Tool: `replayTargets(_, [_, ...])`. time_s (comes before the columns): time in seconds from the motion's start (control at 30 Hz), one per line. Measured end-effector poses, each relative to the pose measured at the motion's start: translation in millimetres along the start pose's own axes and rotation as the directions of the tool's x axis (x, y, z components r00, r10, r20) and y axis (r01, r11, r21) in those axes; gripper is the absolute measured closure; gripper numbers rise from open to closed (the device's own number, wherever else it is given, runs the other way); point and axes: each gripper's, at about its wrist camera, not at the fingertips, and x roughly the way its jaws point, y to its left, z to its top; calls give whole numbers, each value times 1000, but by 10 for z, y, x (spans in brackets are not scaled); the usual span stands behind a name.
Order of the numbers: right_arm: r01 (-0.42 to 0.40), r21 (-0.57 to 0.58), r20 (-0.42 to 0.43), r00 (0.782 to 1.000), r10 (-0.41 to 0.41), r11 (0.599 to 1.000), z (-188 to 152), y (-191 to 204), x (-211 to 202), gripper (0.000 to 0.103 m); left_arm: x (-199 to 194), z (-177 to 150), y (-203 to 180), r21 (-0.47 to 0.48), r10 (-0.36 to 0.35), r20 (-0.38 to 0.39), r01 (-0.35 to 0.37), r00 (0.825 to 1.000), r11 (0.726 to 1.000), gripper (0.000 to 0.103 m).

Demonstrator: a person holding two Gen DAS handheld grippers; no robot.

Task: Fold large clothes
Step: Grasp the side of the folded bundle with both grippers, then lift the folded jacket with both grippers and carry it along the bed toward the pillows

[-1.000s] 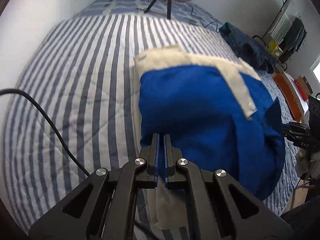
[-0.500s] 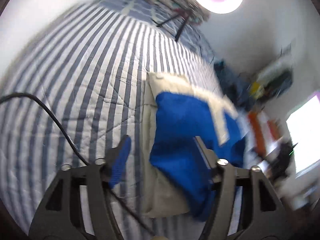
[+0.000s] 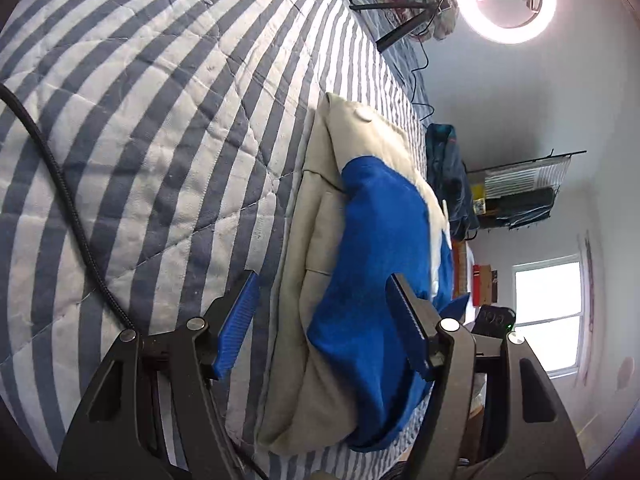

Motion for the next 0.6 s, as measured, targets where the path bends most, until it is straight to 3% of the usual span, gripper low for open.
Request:
replayTargets(0.23, [-82, 65, 9, 997, 82, 995, 172, -130, 195, 24, 116, 58, -75, 15, 7, -6, -7, 1000, 1000, 36])
replayTargets(0.47, [-151, 82, -6, 988, 152, 985, 233, -91, 398, 39, 318, 162, -195, 48, 26, -17, -25, 1000, 999, 36])
replayTargets(0.6, [-152, 69, -16, 988, 153, 986, 274, -4, 548, 40, 480, 204, -316, 78, 45, -13, -44, 999, 996, 39])
